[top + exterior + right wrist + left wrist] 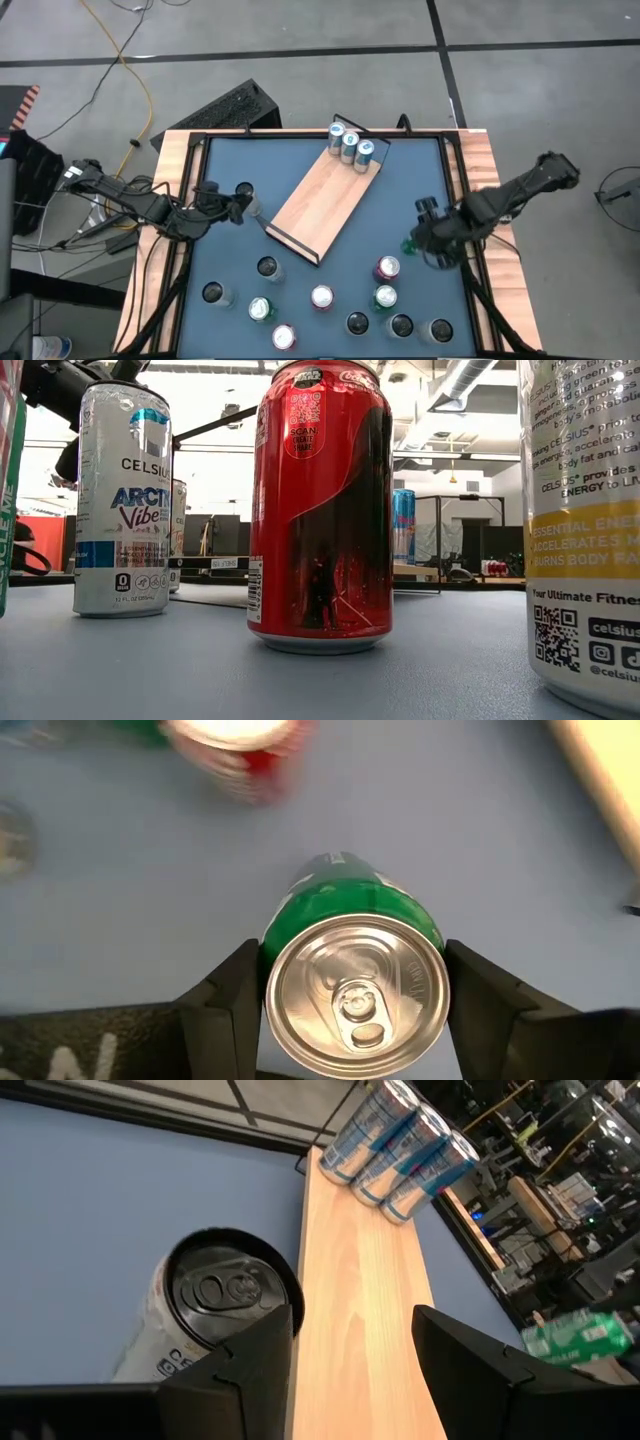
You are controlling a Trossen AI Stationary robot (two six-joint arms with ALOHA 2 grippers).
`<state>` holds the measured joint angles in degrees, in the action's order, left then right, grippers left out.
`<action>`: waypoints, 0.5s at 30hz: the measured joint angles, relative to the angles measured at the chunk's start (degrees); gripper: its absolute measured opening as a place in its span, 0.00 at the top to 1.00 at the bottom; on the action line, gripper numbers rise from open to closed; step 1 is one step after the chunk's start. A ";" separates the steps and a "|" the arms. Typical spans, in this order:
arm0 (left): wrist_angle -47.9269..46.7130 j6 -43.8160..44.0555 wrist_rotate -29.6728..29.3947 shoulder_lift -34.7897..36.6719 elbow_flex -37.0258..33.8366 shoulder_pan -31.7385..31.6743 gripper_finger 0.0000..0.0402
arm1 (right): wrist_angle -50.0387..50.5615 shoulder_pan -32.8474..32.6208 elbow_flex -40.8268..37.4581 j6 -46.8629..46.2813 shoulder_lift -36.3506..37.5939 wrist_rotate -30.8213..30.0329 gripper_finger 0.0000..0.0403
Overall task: Place canned beverage on shelf
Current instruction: Put the right green soda can on the shelf
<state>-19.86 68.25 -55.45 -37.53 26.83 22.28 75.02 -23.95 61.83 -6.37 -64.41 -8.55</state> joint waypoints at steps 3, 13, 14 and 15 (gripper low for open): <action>0.00 -0.09 -0.38 0.04 0.00 0.00 0.52 | 1.30 6.74 2.20 8.50 0.01 -1.09 0.45; 0.02 1.55 0.48 0.04 0.00 0.00 0.52 | -4.46 30.94 11.59 49.57 -9.33 1.28 0.45; 0.02 1.98 0.16 0.04 0.00 0.00 0.52 | -5.30 32.79 12.81 52.53 -10.77 2.09 0.45; 0.02 2.82 -0.10 0.04 0.00 0.00 0.52 | -6.11 34.42 14.33 54.70 -12.43 2.76 0.45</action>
<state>-19.84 71.07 -55.56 -37.50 26.83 22.28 68.91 10.47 76.16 48.32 -76.83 -5.79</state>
